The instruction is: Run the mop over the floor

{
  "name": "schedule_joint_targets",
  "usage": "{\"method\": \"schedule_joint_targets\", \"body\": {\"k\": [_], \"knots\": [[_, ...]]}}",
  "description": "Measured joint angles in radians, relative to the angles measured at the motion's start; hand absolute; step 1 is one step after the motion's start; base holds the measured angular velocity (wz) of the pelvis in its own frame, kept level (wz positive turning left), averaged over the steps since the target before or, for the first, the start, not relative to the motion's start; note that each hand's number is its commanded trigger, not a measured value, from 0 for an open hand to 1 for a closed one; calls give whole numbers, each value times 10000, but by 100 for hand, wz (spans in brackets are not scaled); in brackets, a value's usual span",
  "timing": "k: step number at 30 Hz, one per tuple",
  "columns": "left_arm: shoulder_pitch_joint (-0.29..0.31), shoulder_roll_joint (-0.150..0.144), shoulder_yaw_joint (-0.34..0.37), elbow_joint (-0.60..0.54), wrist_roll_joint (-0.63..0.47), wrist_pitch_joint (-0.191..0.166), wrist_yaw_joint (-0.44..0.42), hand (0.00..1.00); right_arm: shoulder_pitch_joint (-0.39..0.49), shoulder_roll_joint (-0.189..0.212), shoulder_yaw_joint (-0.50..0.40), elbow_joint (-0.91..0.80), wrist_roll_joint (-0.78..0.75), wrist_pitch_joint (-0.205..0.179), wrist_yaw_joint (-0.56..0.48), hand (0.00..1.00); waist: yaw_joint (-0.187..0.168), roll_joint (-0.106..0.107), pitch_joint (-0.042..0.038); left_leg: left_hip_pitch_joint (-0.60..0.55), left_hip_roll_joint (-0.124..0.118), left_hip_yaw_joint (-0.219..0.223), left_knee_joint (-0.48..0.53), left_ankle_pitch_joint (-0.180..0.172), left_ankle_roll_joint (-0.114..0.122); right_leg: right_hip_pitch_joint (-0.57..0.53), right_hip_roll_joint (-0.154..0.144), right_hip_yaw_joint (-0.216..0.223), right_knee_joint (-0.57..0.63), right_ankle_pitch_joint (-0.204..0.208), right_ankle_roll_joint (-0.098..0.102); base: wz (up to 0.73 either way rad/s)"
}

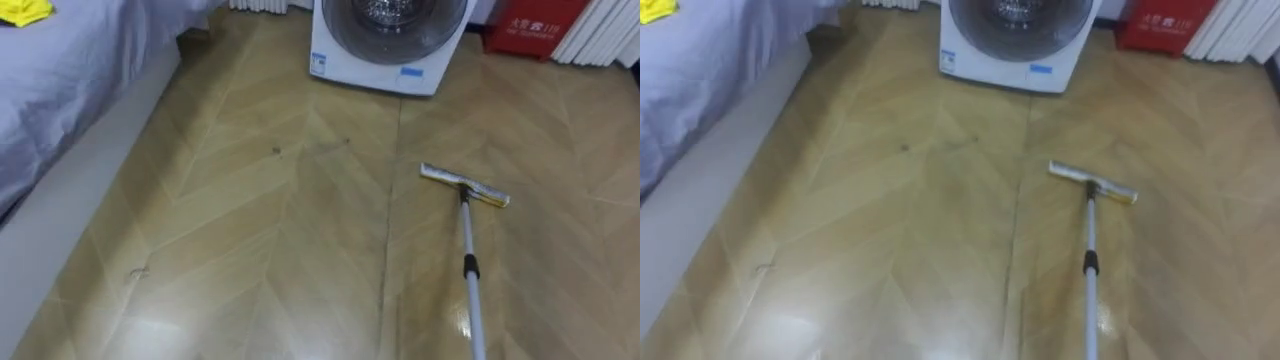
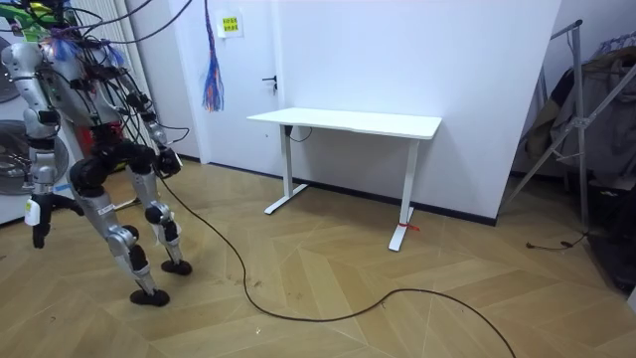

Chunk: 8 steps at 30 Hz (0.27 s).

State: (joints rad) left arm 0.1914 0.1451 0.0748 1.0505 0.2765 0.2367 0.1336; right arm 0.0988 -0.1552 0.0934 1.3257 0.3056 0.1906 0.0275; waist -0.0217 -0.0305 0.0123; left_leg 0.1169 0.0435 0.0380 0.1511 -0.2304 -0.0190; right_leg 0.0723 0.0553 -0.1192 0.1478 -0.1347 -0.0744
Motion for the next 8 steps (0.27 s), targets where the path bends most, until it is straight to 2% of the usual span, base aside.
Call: {"method": "schedule_joint_targets", "body": {"k": [2, 8], "knots": [[-1, -23, -1, 52, 0, 24, -4, 0, -50, 19, -1, -40, -7, 68, -27, 100, 7, 10, -2, -1, -72, 10, -2, -3, 4, -12, -62, -78, 5, -54, 90, -5], [39, -69, -10, 413, 12, 287, -196, 0, -119, 82, -27, -29, 6, 73, -14, 100, 4, 10, -7, -22, -125, 21, 43, -8, 13, -2, -118, -220, 5, -131, 159, 0]]}}
